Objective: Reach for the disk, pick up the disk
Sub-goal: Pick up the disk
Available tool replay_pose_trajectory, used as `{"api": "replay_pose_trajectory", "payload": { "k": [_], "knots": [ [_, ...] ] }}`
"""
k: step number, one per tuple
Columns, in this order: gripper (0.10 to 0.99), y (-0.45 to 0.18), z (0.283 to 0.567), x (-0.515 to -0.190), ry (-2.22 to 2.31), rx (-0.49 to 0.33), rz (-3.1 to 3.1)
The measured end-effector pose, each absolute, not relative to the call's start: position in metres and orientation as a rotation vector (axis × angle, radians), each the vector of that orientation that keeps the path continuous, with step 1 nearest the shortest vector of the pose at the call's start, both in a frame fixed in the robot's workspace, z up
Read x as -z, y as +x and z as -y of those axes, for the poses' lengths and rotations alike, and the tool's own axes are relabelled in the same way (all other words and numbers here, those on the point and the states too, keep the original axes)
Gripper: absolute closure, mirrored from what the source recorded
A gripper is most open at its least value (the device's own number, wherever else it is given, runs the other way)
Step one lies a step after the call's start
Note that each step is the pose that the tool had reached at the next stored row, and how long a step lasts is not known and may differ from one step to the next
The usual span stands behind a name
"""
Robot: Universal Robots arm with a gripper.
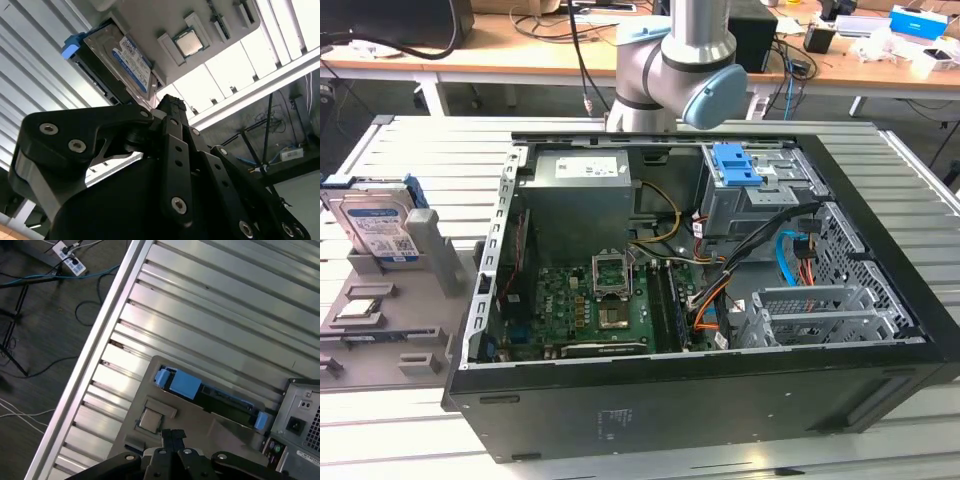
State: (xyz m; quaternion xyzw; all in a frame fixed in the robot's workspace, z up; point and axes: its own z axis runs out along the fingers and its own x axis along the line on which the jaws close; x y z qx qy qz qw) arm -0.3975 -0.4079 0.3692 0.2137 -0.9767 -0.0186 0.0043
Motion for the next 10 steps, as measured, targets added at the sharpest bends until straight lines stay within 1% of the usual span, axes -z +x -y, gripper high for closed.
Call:
{"api": "replay_pose_trajectory", "payload": {
  "k": [10],
  "knots": [
    [0.98,-0.3975,0.4079,-0.3692,0.877,0.057,3.005]
  ]
}}
